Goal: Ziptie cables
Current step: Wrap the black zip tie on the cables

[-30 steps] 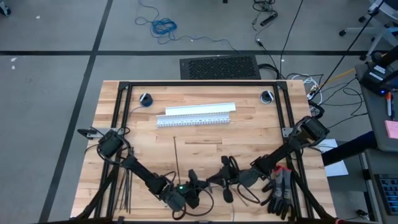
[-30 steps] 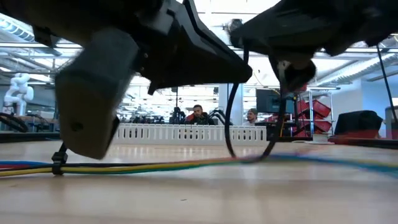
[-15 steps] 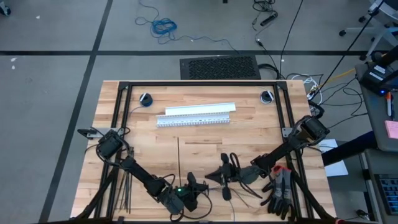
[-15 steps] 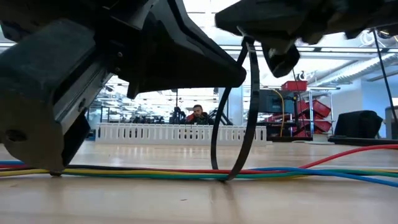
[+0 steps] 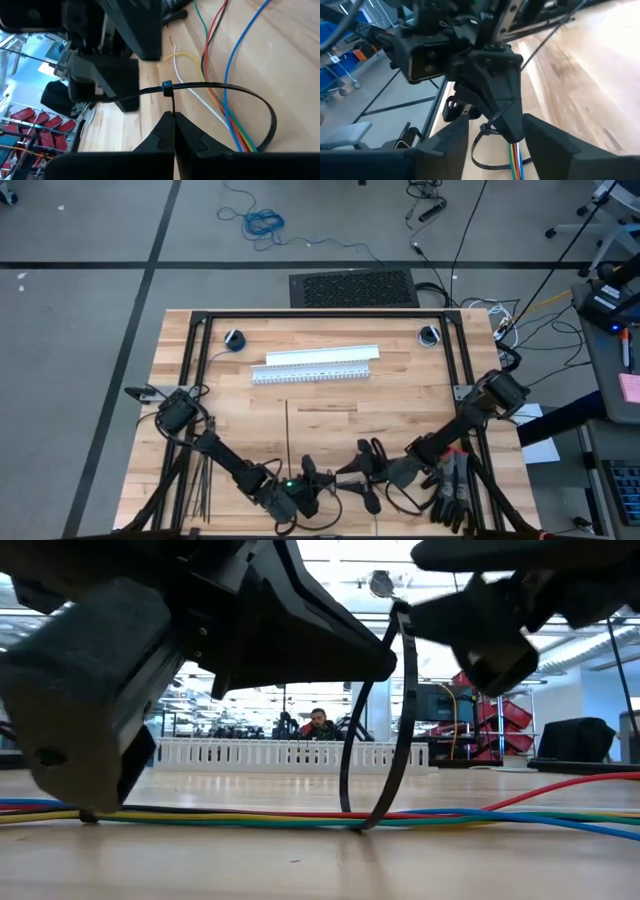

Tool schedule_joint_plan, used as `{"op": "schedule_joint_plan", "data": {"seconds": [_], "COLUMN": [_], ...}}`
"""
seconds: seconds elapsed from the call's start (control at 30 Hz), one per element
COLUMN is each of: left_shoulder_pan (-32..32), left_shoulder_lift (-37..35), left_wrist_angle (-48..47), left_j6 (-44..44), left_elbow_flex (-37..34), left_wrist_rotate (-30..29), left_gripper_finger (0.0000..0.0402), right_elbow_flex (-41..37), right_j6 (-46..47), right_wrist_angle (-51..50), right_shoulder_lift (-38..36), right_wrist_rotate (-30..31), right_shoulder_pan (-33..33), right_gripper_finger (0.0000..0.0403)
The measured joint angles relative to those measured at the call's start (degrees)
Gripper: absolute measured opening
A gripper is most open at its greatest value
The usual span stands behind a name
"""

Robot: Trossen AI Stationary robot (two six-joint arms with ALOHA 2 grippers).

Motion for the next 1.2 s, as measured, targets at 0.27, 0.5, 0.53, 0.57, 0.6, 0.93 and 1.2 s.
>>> {"op": "schedule_joint_plan", "data": {"seconds": [0.27, 0.5, 0.53, 0.57, 0.6, 0.93, 1.2], "left_shoulder_pan": [0.1, 0.1, 0.1, 0.1, 0.1, 0.2, -0.2], "left_shoulder_lift": [0.0, 0.0, 0.0, 0.0, 0.0, 0.0, -0.1], "left_wrist_angle": [0.0, -0.1, -0.1, -0.1, -0.2, -0.4, 0.1], "left_j6": [0.0, 0.0, 0.0, 0.0, 0.0, 0.0, -0.2], "left_elbow_flex": [0.0, 0.0, 0.0, 0.0, 0.0, 0.0, 0.0], "left_wrist_rotate": [-0.1, -0.1, -0.1, -0.1, -0.1, -0.4, -0.5], "left_gripper_finger": [0.0000, 0.0000, 0.0000, 0.0000, 0.0000, 0.0000, 0.0000], "right_elbow_flex": [0.0, 0.0, 0.0, 0.0, 0.0, 0.0, 0.0], "right_j6": [1.1, 0.4, 0.4, 0.4, 0.2, -5.2, -12.0], "right_wrist_angle": [2.1, 3.5, 3.5, 3.6, 3.6, 3.6, 5.0], "right_shoulder_lift": [2.0, 2.0, 2.0, 2.0, 2.0, 1.7, -0.6], "right_wrist_rotate": [-2.4, -4.4, -5.1, -5.5, -6.7, -3.6, -0.3], "right_shoulder_pan": [-2.1, -2.3, -2.4, -2.4, -2.4, -2.6, -4.2], "right_gripper_finger": [0.0175, 0.0094, 0.0077, 0.0057, 0.0037, 0.0001, 0.0000]}}
